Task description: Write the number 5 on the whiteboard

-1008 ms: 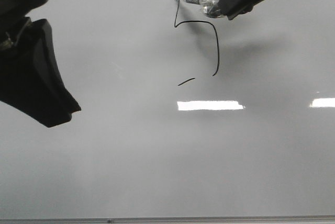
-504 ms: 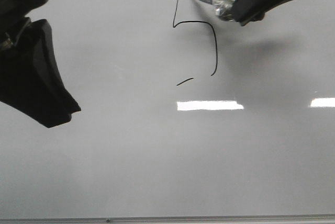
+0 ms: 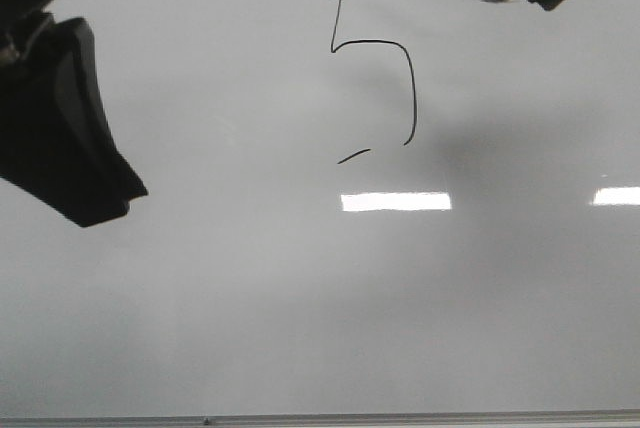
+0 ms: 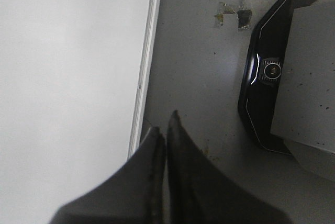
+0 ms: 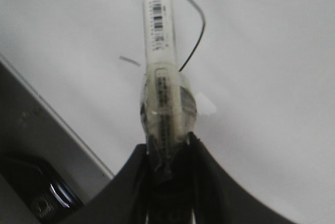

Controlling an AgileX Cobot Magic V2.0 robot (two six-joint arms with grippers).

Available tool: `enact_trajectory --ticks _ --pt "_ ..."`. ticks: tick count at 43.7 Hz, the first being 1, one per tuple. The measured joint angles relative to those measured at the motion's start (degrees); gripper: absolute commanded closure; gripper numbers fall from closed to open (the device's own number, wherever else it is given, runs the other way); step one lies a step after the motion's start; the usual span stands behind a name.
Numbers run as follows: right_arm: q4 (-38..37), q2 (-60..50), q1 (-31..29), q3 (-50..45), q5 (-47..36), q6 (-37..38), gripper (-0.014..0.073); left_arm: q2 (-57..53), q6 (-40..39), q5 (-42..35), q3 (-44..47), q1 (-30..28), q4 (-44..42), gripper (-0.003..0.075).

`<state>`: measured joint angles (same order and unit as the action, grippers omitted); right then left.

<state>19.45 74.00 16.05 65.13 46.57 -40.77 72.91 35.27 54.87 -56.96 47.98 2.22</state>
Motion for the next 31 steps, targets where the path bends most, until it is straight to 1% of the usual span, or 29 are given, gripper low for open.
enact_trajectory --ticks 4,7,9,14,21,24,31 --pt "-4.0 0.0 3.9 0.0 2.5 -2.2 0.0657 0.0 0.0 2.8 -3.7 0.0 0.7 0.0355" --pt "-5.3 0.0 7.4 0.0 3.6 -3.2 0.0657 0.0 0.0 3.6 -6.4 0.0 1.6 0.023" --pt "-5.7 0.0 9.6 0.0 3.9 -3.7 0.0657 0.0 0.0 4.0 -8.2 0.0 2.2 0.0175" --pt "-6.0 0.0 15.2 0.0 4.2 -4.6 0.0657 0.0 0.1 4.3 -11.6 0.0 2.5 0.0176" --pt "-6.0 0.0 21.0 0.0 4.2 -4.9 0.0657 0.0 2.5 3.8 -12.7 0.0 2.5 0.0181" --pt "-6.0 -0.1 23.1 0.0 4.2 -4.9 0.0657 0.0 3.5 3.2 -12.7 0.0 2.5 0.021" --pt "-6.0 -1.1 25.3 0.0 4.1 -4.9 0.0657 0.0 5.8 1.7 -12.7 0.1 3.1 0.0289"
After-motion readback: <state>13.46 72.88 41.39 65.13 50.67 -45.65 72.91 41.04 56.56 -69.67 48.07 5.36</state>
